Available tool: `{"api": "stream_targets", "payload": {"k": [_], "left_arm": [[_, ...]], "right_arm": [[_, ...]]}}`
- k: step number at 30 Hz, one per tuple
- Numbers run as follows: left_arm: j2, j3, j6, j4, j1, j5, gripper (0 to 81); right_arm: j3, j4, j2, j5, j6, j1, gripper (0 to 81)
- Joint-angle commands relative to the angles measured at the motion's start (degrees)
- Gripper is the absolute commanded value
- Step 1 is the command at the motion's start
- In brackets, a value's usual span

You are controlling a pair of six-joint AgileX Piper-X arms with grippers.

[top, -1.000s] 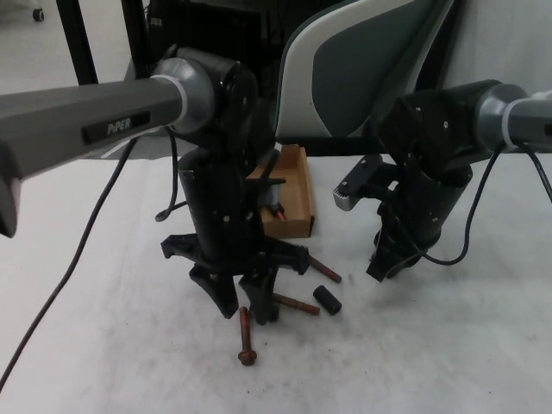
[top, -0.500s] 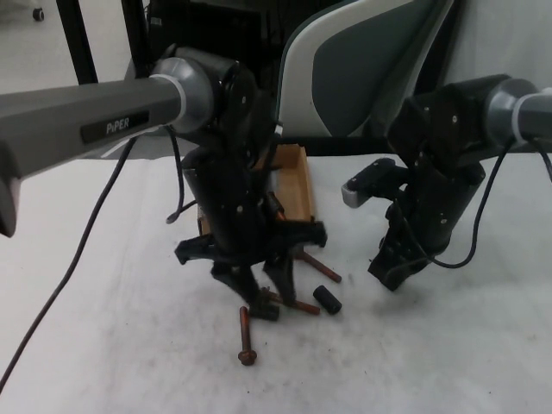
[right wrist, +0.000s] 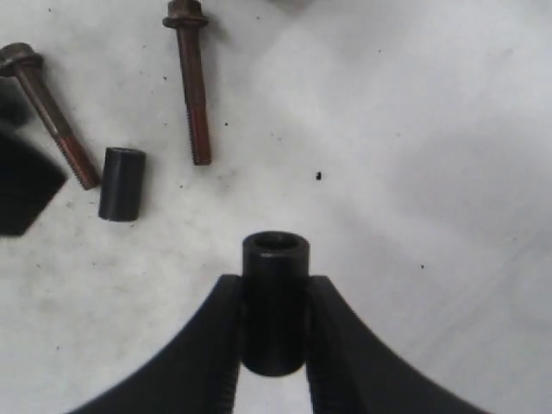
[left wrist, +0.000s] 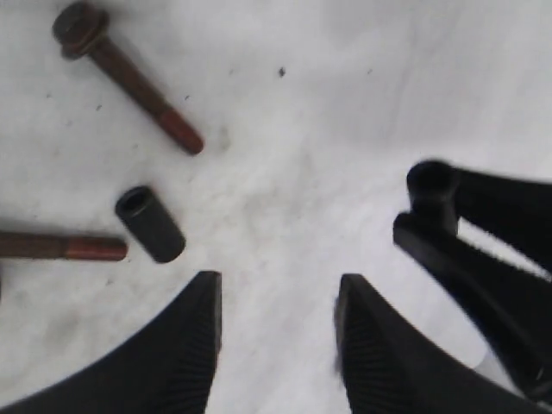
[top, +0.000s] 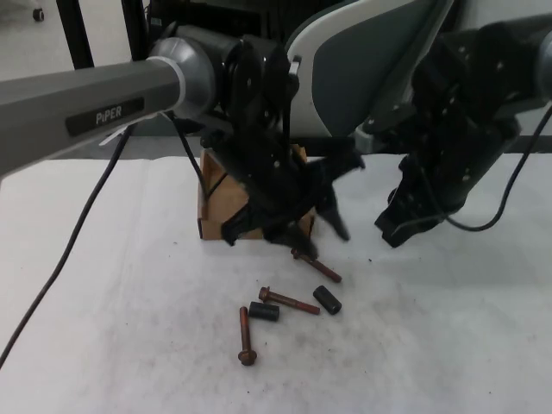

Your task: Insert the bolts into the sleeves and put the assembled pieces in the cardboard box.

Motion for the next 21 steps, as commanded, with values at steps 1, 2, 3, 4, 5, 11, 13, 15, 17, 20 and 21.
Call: {"api": "stream_targets", "payload": {"k": [1, 2, 3, 4, 5, 11, 13, 15, 17, 20, 21], "left_arm": [[-0.2, -0.2, -3.4, -8.7, 0.4, 0.1, 40.5], [-0.3, -0.2, -5.3, -11.5, 0.5, 0.4, 40.5], [-0.3, -0.2, -8.3, -13.3, 0.4, 0.4, 40.5], [-0.3, -0.2, -11.4, -15.5, 0.4, 0.4, 40.5], [-0.1, -0.2, -13.0, -17.5, 0.4, 0.4, 40.5], [2.1, -0.2, -19.5, -18.0, 0.4, 2.7, 40.5], [2.9, -0.2, -19.7, -15.8, 0.4, 2.5, 40.5], [3.4, -0.2, -20.1, -13.7, 0.4, 1.4, 40.5], [3.4, -0.2, -20.1, -12.1, 0.4, -0.5, 40.5], [3.4, -0.2, -20.9, -11.2, 0.4, -2.9, 38.9], [3.4, -0.2, -21.6, -11.2, 0.4, -3.1, 36.9]], "right_arm": [[1.3, 1.0, -3.1, -0.9, 0.9, -1.5, 0.2], [2.6, 0.6, -3.9, -1.2, 1.2, -2.0, 0.2], [4.2, -0.2, -5.3, -1.4, 1.6, -2.7, 0.2], [5.7, -1.0, -6.2, -1.4, 1.9, -3.1, 0.2], [7.6, -2.1, -7.5, -1.4, 1.9, -3.7, 0.2], [18.6, -7.8, -15.8, -5.6, 3.6, -5.5, 0.2], [21.6, -8.2, -19.0, -5.6, 4.1, -5.5, 0.2], [24.0, -8.2, -21.6, -5.6, 4.3, -5.6, 0.2], [26.2, -8.2, -24.1, -5.6, 4.3, -5.6, 0.2], [29.1, -8.2, -28.0, -5.6, 5.8, -5.6, 0.2], [30.0, -8.2, -29.0, -5.6, 6.0, -5.6, 0.2]]}}
